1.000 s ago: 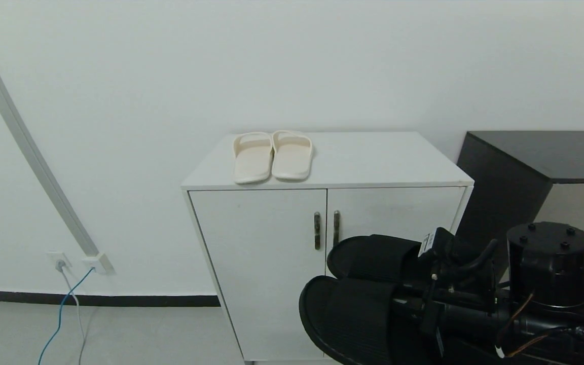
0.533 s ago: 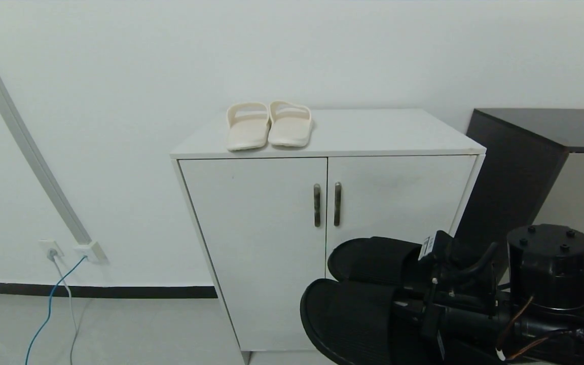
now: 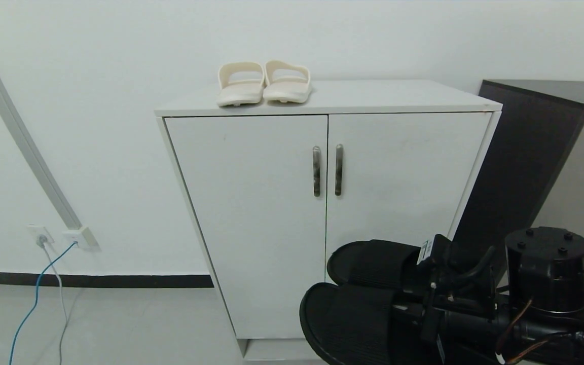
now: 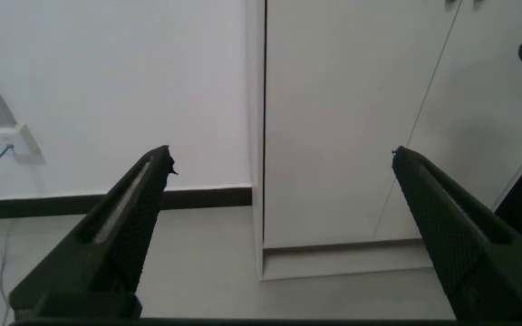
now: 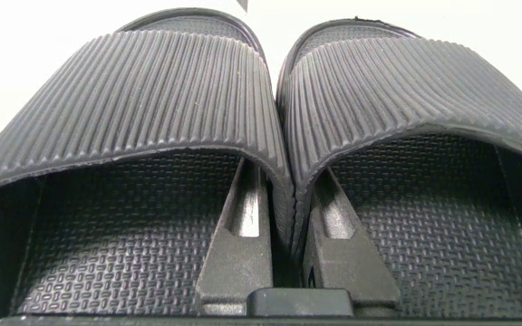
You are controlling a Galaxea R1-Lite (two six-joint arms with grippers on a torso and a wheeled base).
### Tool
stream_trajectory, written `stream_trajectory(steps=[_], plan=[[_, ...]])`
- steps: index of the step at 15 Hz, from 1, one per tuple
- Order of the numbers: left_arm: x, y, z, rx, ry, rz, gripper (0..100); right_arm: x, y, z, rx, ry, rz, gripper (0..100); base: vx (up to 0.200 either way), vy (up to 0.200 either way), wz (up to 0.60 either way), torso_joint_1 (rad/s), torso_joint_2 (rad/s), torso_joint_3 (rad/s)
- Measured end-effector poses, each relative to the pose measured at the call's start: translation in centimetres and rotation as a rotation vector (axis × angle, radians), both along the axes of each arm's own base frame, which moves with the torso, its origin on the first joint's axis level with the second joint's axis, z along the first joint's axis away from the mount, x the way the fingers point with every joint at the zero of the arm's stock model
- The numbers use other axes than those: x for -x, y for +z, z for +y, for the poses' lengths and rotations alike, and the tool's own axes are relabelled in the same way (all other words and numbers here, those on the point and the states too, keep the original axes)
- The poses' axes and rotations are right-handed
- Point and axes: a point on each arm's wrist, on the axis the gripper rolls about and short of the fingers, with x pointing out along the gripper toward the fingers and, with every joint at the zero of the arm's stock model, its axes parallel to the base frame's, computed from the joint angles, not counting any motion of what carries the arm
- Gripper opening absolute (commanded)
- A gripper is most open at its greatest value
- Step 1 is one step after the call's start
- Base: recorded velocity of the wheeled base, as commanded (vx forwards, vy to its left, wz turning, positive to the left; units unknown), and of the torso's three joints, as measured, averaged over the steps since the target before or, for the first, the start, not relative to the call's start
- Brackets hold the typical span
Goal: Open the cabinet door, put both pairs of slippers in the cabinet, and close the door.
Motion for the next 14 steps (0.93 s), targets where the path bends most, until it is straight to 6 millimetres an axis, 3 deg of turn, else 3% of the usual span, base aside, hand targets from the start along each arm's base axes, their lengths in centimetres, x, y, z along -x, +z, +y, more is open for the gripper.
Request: stream_trajectory(steps=[11,14], plan=[[0.0,0.2,0.0,-0.004,0.001,-0.002,100,0.0,-0.3,0.1,0.008,0.004,0.008,0,0.000,0.000,0.00,0.000,0.04,0.030],[0.2,3.0,0.0,-0.002,-0.016,-0.034,100,0.0,-0.4,0.1,0.009,0.005,0.009,0,0.000,0.000,0.00,0.000,0.00,0.000]])
